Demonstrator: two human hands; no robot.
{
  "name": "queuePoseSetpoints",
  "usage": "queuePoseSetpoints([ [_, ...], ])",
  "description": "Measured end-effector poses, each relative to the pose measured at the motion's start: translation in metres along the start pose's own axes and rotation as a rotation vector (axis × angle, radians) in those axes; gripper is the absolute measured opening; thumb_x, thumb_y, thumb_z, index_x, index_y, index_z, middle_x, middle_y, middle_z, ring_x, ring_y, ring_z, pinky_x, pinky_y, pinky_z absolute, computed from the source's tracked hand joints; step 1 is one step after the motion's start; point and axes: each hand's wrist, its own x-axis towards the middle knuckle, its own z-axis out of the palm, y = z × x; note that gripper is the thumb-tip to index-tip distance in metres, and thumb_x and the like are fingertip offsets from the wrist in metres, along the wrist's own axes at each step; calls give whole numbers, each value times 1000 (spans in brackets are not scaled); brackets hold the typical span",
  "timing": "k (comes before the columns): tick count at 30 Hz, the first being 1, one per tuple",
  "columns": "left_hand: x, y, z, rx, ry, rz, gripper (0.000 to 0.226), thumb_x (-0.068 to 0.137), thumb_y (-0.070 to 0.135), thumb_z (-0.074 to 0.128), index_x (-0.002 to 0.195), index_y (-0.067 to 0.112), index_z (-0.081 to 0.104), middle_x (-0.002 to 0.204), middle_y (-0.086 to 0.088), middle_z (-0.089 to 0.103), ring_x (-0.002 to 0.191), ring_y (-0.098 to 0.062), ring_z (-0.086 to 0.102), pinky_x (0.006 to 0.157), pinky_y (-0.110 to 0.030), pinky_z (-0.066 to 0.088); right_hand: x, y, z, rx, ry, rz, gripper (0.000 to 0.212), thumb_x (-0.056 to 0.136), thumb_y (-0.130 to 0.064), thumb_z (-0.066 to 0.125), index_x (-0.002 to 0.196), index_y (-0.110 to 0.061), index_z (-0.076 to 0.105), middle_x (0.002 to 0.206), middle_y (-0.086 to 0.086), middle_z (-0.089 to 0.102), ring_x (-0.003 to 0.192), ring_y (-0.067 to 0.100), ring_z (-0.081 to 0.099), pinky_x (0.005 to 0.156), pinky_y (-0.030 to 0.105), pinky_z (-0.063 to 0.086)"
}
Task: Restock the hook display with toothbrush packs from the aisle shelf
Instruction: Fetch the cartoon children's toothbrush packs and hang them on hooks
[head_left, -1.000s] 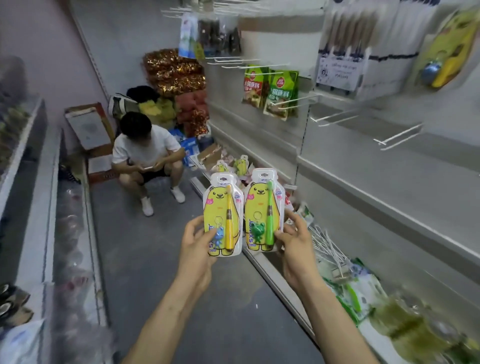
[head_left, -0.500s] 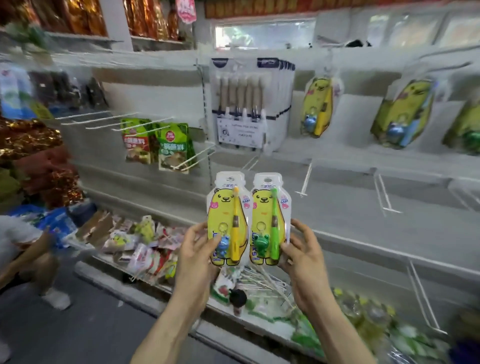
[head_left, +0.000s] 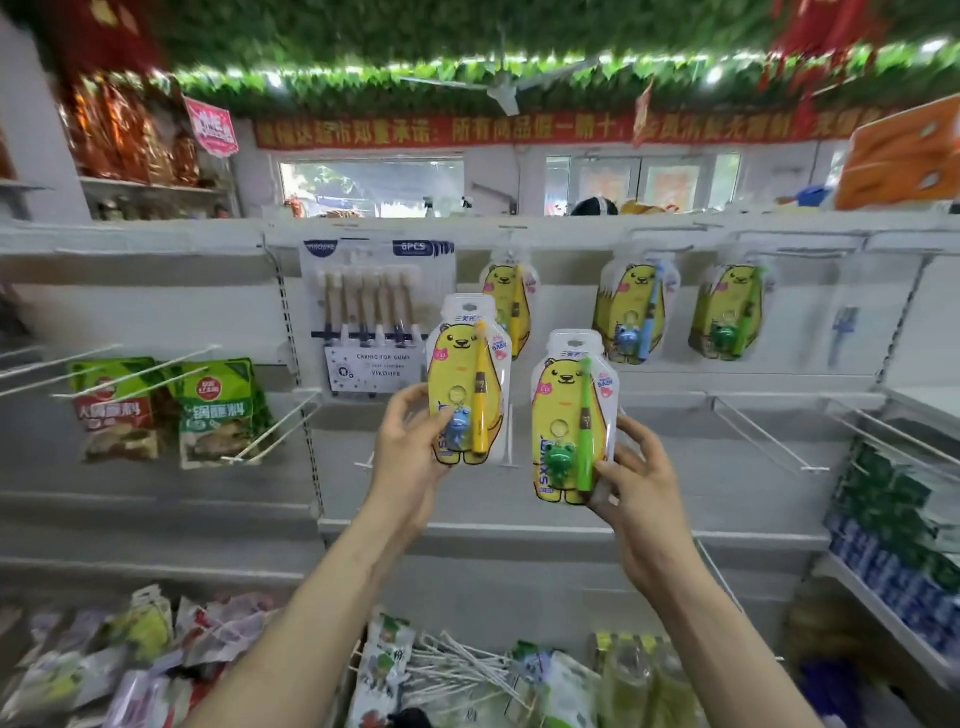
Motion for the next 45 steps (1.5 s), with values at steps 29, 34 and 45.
queuePoseSetpoints([
  [29,53,15,60,32,12,123,27,103,7,62,126,19,59,102,11,79,106,-26,75,86,-49,62,27,-5,-26,-78,1,-17,46,105,9,43,133,-25,57,109,4,77,97,24,78,66,45,66],
  [34,73,3,65,36,46,110,26,103,8,63,124,23,60,110,5,78,105,-25,76,92,-56,61,30,-1,-31,-95,8,-15,47,105,9,44,133,-25,58,109,5,77,99,26,77,72,51,65],
  [45,153,-28,81,388,225,226,20,108,21,54,123,34,54,113,2,68,95,-12,71,70,-31,60,45,16,-39,-101,35,44,50,103,11,44,131,-27,60,111,4,77,106,33,74,75,50,61],
])
